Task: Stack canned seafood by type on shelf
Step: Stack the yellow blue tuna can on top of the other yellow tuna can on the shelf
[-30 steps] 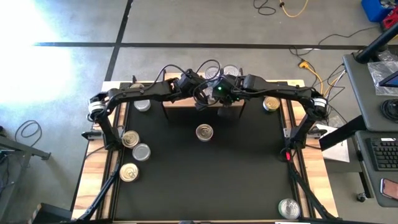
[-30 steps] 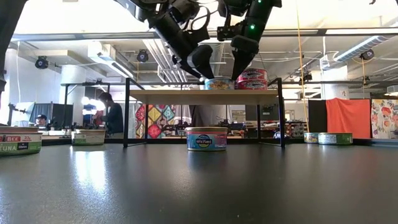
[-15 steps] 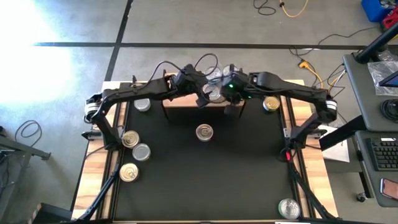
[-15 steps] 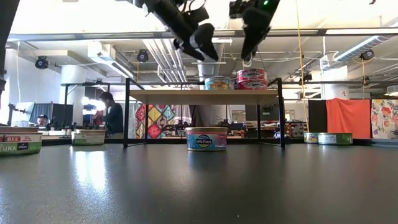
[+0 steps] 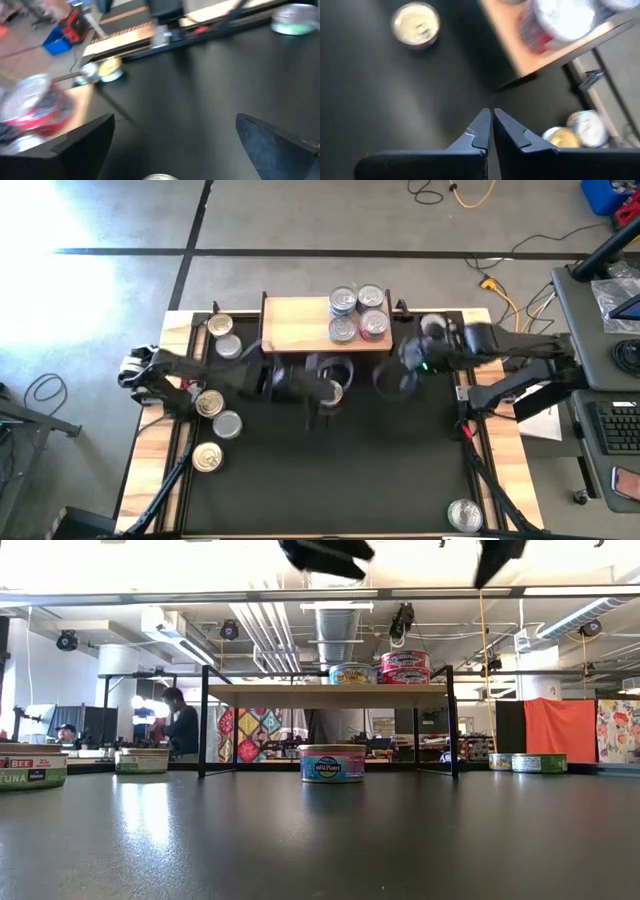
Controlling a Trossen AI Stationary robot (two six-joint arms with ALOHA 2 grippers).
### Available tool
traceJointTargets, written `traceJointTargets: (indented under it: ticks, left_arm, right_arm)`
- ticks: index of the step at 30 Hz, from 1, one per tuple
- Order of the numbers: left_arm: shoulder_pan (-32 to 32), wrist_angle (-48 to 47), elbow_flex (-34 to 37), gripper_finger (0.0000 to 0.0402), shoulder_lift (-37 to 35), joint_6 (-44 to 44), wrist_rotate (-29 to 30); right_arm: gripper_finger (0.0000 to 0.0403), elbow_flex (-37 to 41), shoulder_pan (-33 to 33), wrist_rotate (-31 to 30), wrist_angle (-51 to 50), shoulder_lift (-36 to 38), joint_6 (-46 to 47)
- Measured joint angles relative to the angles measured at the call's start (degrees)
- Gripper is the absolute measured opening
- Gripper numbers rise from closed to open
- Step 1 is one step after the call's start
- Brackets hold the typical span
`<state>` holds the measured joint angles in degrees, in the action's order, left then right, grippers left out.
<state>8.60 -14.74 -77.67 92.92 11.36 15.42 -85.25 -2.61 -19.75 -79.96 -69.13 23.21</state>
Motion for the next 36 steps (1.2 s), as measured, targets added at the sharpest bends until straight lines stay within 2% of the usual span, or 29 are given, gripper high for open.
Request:
traceJointTargets:
  ticks: [6,12,18,24,29,34,36]
  left_arm:
    - [14.3,5.7,6.2,0.0398,-0.1,-5.1,10.6]
    - [26.1,9.6,10.6,0.0398,0.0,-13.8,20.9]
    - [34.5,21.5,17.3,0.0398,0.9,-17.1,27.4]
    - [38.3,31.1,24.2,0.0398,2.1,-18.7,34.4]
    - [38.2,34.8,28.5,0.0398,2.6,-19.6,35.5]
    - [37.1,35.8,31.3,0.0398,2.6,-19.6,38.2]
    - [36.8,35.8,32.1,0.0398,2.6,-20.5,38.4]
  right_arm:
    - [0.0013,12.0,-9.3,-0.4,0.3,3.8,12.0]
    - [0.0013,22.3,-8.8,-4.8,0.0,3.8,19.6]
    - [0.0013,27.9,-1.2,1.8,5.8,8.1,6.4]
    - [0.0013,30.7,11.8,-4.4,7.9,12.8,-4.0]
    - [0.0013,36.8,16.4,-3.1,21.4,13.9,-20.1]
    - [0.0013,42.1,21.9,-14.7,31.0,11.8,-25.4]
    - [0.0013,43.6,25.7,-17.0,33.1,10.9,-26.1]
